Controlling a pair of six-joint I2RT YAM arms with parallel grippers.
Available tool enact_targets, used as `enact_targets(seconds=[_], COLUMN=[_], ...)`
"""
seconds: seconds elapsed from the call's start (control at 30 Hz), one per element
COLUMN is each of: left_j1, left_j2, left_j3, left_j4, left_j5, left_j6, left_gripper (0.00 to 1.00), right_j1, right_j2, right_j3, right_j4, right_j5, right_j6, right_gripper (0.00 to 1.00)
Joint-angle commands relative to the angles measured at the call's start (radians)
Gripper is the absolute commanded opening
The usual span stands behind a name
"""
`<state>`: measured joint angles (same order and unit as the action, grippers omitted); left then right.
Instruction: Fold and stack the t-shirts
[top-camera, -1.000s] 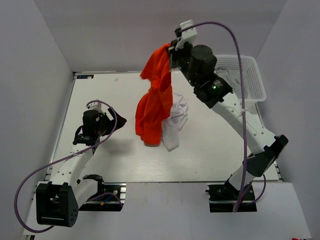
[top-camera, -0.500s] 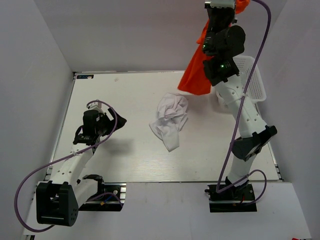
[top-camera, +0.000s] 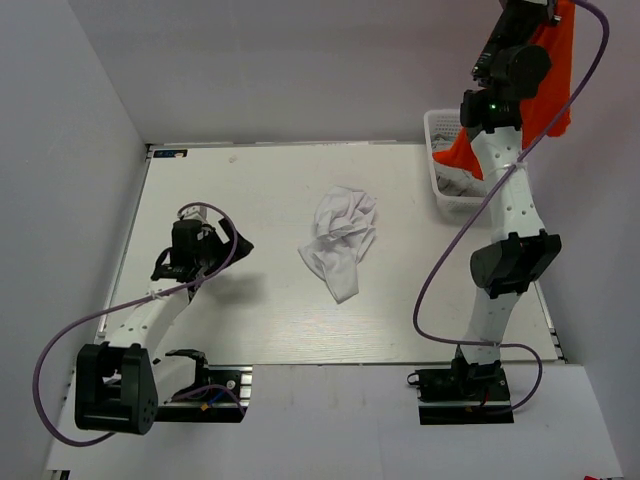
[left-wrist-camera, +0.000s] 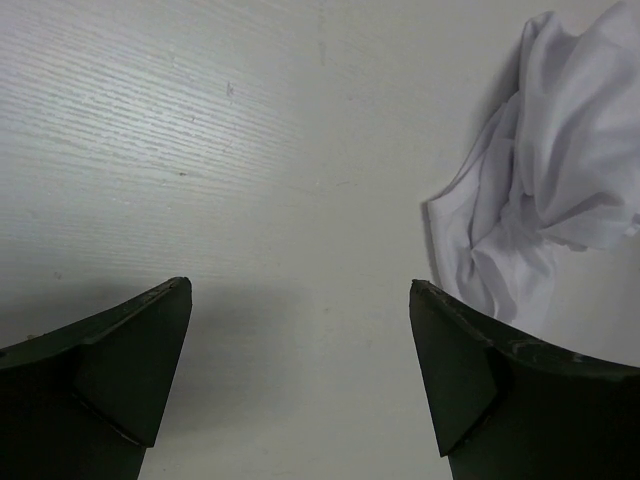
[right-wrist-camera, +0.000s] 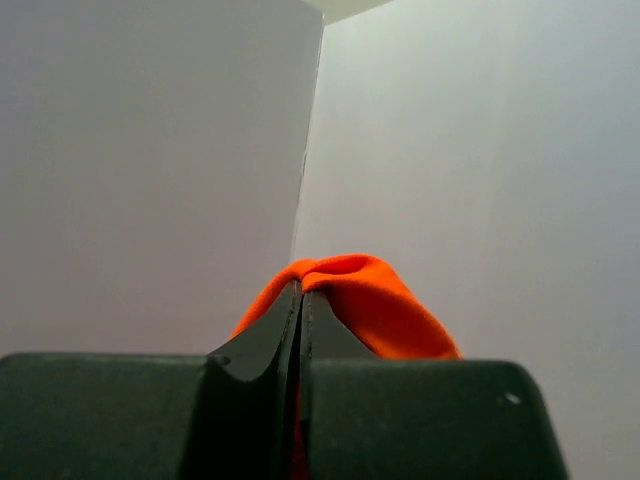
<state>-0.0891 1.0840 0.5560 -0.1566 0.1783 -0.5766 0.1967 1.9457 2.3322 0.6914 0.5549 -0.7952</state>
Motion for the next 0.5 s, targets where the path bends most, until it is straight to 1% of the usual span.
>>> enact_targets(seconds=[0.0, 0.13, 0.17, 0.2, 0.27, 0.3, 0.33, 0.37, 0.4, 0.43, 0.47], left_j1=[-0.004, -0.004, -0.004, -0.004, -0.004, -0.004, -0.004, -0.004, -0.004, -0.004, -0.004], left_j2=[0.037, 0.123, 0.138, 0.164, 0.189, 0.198, 0.211, 0.211, 0.211, 0.211, 0.202], left_j3=[0.027, 0.079, 0.079, 0.079, 0.102, 0.113, 0.113, 0.122, 0.133, 0.133, 0.142], left_j4=[0.012, 0.012, 0.025, 0.025, 0.034, 0.034, 0.034, 0.034, 0.034, 0.022, 0.031], left_j5=[-0.017, -0.003, 0.007, 0.007, 0.029, 0.029, 0.041, 0.041, 0.032, 0.032, 0.049], left_j6=[0.011, 0.011, 0.011, 0.011, 0.011, 0.011, 0.011, 0.011, -0.005, -0.005, -0.014], left_gripper=[1.0, 1.0, 1.0, 1.0, 1.0, 1.0, 1.0, 1.0, 1.0, 1.0, 1.0], right_j1=[-0.046, -0.088, -0.097, -0.098, -0.109, -0.115, -0.12, -0.125, -0.131, -0.144, -0.149], right_j2=[0.041, 0.079, 0.076, 0.072, 0.05, 0.05, 0.05, 0.047, 0.032, 0.033, 0.038], right_j3=[-0.033, -0.105, -0.205, -0.249, -0.431, -0.463, -0.578, -0.618, -0.695, -0.726, -0.753], right_j4=[0.106, 0.119, 0.122, 0.114, 0.132, 0.138, 0.179, 0.183, 0.177, 0.159, 0.098], right_j5=[-0.079, -0.018, 0.005, 0.01, 0.019, 0.04, 0.124, 0.141, 0.148, 0.139, 0.142], right_j6=[0.016, 0.036, 0.054, 0.06, 0.091, 0.105, 0.175, 0.209, 0.244, 0.322, 0.361], right_gripper=[0.0, 0.0, 0.0, 0.0, 0.0, 0.0, 0.0, 0.0, 0.0, 0.0, 0.0])
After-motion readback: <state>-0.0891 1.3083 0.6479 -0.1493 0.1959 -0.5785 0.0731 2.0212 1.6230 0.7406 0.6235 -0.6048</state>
